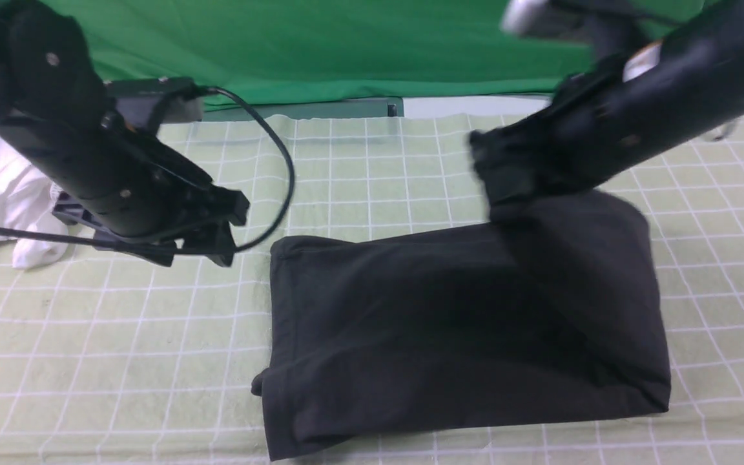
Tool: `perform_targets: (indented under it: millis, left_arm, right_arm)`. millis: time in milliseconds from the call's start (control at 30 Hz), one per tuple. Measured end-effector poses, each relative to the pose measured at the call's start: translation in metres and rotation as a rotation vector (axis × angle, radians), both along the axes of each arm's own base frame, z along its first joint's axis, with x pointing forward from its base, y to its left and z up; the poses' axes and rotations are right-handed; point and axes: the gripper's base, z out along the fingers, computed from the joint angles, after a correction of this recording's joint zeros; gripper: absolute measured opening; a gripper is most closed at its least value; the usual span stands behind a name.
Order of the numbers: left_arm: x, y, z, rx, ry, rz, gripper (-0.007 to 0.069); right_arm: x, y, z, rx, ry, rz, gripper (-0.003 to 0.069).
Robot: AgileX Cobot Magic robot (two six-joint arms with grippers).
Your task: Fold a long-sleeved shirt over a green coffee tablecloth.
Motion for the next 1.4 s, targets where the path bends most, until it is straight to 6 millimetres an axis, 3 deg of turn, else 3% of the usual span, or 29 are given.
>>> perform_targets:
  millis: [233, 367, 467, 533, 733, 833, 967, 1033, 1067, 1200, 1400]
  left_arm:
    - [0.003, 0.013, 0.001, -0.033, -0.004, 0.047, 0.0378]
    - [0.006, 0.013, 0.002, -0.046, -0.037, 0.063, 0.0361]
    - [0.007, 0.012, 0.002, -0.058, -0.047, 0.074, 0.0360]
    - [0.007, 0.011, 0.003, -0.072, -0.045, 0.079, 0.0360]
    - [0.006, 0.007, 0.004, -0.128, -0.028, 0.094, 0.0358]
    - [0.006, 0.006, 0.004, -0.142, -0.020, 0.097, 0.0358]
    - [0.006, 0.005, 0.004, -0.148, -0.020, 0.099, 0.0358]
    - [0.007, 0.005, 0.004, -0.148, -0.028, 0.101, 0.0358]
    - [0.008, 0.006, 0.005, -0.148, -0.039, 0.104, 0.0358]
    - [0.010, 0.006, 0.005, -0.146, -0.065, 0.110, 0.0358]
    - [0.011, 0.007, 0.006, -0.146, -0.079, 0.114, 0.0358]
  right_arm:
    - [-0.009, 0.075, -0.056, 0.010, 0.002, 0.084, 0.0026]
    - [-0.009, 0.097, -0.085, 0.011, -0.006, 0.091, 0.0040]
    - [-0.008, 0.106, -0.101, 0.014, 0.000, 0.074, 0.0089]
    - [-0.008, 0.108, -0.106, 0.013, 0.009, 0.067, 0.0156]
    - [-0.013, 0.105, -0.093, 0.004, -0.010, 0.113, 0.0548]
    - [-0.022, 0.098, -0.068, -0.002, -0.036, 0.175, 0.0606]
    - [-0.038, 0.076, -0.022, -0.007, -0.099, 0.267, 0.0487]
    - [-0.044, 0.056, 0.003, -0.026, -0.140, 0.297, 0.0360]
    - [-0.048, 0.039, 0.020, -0.050, -0.173, 0.304, 0.0264]
    - [-0.063, -0.012, 0.063, -0.120, -0.259, 0.275, 0.0056]
    - [-0.099, -0.089, 0.113, -0.246, -0.394, 0.156, 0.0000]
